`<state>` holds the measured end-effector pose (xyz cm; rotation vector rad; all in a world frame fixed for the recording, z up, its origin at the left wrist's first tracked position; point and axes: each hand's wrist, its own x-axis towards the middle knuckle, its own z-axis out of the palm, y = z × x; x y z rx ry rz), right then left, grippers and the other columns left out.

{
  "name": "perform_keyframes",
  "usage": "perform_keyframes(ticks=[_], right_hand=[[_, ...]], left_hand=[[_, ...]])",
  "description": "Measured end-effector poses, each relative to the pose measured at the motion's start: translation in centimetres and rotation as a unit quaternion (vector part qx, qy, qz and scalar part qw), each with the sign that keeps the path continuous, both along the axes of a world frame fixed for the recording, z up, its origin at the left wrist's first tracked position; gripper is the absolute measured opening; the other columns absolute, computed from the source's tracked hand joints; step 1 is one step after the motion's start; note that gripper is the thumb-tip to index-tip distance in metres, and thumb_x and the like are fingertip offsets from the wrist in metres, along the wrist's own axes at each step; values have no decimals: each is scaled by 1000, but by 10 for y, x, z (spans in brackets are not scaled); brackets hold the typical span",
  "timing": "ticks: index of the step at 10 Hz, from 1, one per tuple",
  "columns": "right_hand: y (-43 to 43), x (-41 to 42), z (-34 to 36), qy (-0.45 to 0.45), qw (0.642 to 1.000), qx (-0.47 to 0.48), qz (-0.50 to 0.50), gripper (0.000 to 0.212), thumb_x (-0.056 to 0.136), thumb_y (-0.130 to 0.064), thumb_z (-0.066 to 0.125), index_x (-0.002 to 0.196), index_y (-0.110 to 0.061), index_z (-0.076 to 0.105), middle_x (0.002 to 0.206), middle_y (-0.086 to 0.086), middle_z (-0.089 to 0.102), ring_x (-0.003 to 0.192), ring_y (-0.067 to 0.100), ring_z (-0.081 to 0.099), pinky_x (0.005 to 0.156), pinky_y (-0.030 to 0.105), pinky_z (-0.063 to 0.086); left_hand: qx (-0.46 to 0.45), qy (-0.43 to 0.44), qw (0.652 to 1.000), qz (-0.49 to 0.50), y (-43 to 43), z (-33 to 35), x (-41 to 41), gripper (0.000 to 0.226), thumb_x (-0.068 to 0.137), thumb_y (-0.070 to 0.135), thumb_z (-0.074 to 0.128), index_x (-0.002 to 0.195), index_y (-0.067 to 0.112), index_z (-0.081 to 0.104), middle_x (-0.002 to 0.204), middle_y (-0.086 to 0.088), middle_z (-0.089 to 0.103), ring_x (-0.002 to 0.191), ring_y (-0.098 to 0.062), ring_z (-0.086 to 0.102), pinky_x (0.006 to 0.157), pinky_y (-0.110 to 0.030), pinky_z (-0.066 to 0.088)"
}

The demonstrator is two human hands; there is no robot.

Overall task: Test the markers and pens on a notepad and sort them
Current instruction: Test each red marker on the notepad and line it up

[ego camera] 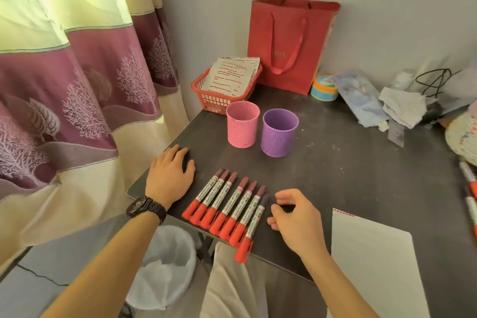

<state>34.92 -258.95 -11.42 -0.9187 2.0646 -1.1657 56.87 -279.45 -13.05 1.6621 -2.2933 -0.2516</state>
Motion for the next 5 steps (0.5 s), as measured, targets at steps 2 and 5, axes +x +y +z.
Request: perform_keyframes(ticks=[2, 5], right_hand=[[9, 14, -1, 131, 990, 20, 54, 42, 84, -59, 65, 116, -47, 41, 90, -18, 62, 84, -2, 59, 74, 25, 43], [-1, 15, -3, 180, 979, 71, 69, 38, 94, -49, 60, 129, -39, 49, 83, -22, 68, 79, 6, 56, 69, 31, 42]], left_hand=[[5, 2, 1000, 8, -1, 1, 0, 53, 100, 50, 38, 148, 27, 44, 157, -1, 38, 143, -24, 33, 119, -45, 25], [-3, 2, 1000, 16, -1, 0, -1, 53, 100, 51, 39, 147, 28, 46, 156, -1, 40, 143, -24, 34, 119, -46, 26]])
